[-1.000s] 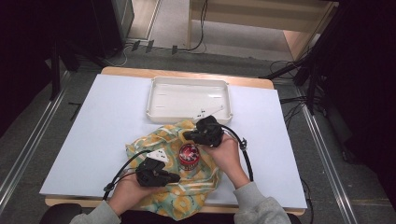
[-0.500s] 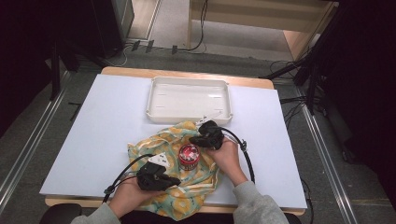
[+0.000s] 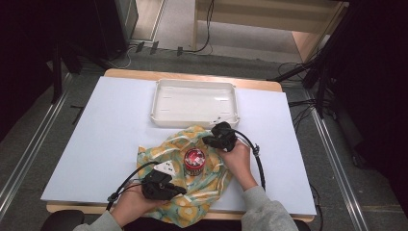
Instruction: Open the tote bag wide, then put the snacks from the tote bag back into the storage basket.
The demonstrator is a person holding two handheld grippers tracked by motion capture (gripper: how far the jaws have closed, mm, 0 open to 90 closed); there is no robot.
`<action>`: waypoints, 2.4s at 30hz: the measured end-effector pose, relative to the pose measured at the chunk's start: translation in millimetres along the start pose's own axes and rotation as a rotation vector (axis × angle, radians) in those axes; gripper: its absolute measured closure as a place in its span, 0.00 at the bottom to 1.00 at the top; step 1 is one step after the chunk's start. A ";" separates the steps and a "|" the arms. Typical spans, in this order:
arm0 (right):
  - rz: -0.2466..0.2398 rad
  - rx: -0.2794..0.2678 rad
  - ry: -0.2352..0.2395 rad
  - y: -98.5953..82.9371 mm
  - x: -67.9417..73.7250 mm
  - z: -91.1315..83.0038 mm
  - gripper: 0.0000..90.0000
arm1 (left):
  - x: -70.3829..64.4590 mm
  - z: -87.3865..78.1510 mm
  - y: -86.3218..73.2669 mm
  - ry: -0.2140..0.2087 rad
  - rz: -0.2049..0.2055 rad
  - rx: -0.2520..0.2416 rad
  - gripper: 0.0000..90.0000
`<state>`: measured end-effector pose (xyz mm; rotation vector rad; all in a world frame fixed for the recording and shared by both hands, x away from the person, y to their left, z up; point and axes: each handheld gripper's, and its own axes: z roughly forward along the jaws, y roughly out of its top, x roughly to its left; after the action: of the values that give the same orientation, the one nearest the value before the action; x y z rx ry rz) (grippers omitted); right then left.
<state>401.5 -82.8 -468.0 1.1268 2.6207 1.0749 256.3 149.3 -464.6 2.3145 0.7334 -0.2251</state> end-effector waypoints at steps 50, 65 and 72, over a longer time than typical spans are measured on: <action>-0.009 -0.123 0.097 -13.7 17.6 -73.2 0.57 | 29.6 -42.2 54.6 0.100 0.034 -0.152 0.33; 0.018 -0.132 0.099 -18.9 12.3 -77.5 0.53 | 34.5 -20.5 61.7 0.109 0.073 -0.120 0.22; 0.020 -0.125 0.104 -19.7 10.7 -74.1 0.52 | 33.3 -7.0 59.7 0.096 0.080 -0.104 0.22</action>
<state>356.7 -127.3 -423.3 1.1020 2.5809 1.3158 317.1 132.7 -437.2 2.2617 0.6816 -0.0393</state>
